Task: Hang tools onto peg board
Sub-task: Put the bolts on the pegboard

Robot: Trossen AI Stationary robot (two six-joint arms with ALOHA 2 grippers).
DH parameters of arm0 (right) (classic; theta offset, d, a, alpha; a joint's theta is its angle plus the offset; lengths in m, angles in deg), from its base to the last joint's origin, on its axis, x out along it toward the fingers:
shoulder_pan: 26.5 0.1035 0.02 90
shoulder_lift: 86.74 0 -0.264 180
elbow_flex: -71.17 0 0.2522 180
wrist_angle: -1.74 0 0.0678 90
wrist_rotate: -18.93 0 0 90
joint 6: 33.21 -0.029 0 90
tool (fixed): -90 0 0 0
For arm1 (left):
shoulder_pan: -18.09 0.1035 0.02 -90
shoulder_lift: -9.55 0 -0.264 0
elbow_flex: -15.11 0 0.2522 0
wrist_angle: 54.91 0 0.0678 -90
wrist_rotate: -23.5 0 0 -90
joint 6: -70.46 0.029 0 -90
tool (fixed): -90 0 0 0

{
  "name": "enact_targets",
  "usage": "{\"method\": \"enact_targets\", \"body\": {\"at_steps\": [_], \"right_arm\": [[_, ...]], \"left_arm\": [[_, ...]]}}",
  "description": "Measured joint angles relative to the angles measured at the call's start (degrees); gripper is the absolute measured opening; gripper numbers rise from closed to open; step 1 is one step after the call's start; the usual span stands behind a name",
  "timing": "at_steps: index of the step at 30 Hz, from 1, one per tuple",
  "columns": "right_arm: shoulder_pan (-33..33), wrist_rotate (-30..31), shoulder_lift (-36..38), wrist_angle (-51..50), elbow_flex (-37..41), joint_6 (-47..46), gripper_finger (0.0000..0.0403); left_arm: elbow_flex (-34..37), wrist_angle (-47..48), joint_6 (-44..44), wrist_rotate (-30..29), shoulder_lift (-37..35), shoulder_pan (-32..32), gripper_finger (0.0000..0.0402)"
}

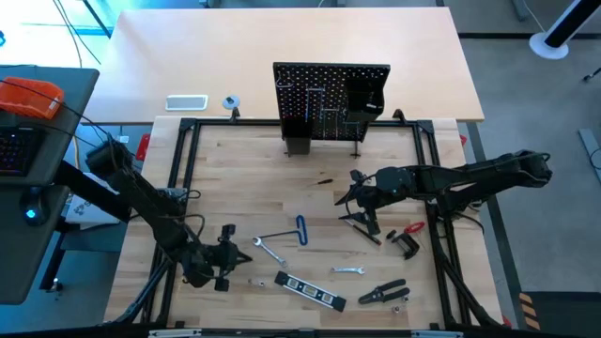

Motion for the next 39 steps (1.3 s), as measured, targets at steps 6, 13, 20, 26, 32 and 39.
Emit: {"method": "enact_targets", "body": {"at_steps": [6,13,20,26,32,39], "right_arm": [[0.0,-0.01,-0.53,-0.86,-0.04,-0.15,0.0185],[0.0,-0.01,-4.75,-0.39,-0.04,0.12,0.0185],[0.0,-2.73,-8.69,2.87,-0.04,0.71,0.0185],[0.0,-2.89,-9.34,3.04,-0.04,0.53,0.0185],[0.01,-2.91,-9.33,3.53,-0.04,0.51,0.0185],[0.0,-3.06,-9.33,4.91,-0.04,0.05,0.0185]], "left_arm": [[0.11,3.93,-2.91,7.73,0.57,0.81,0.0002],[1.57,-0.96,-5.07,10.88,0.84,-1.51,0.006],[1.57,-4.88,-8.3,8.74,7.0,-2.26,0.0165],[1.57,-11.82,-8.95,11.29,13.33,-2.27,0.0191],[1.57,-14.17,-8.77,11.59,15.29,-2.33,0.0185],[1.57,-14.61,-8.31,11.31,18.79,-2.3,0.017]]}}
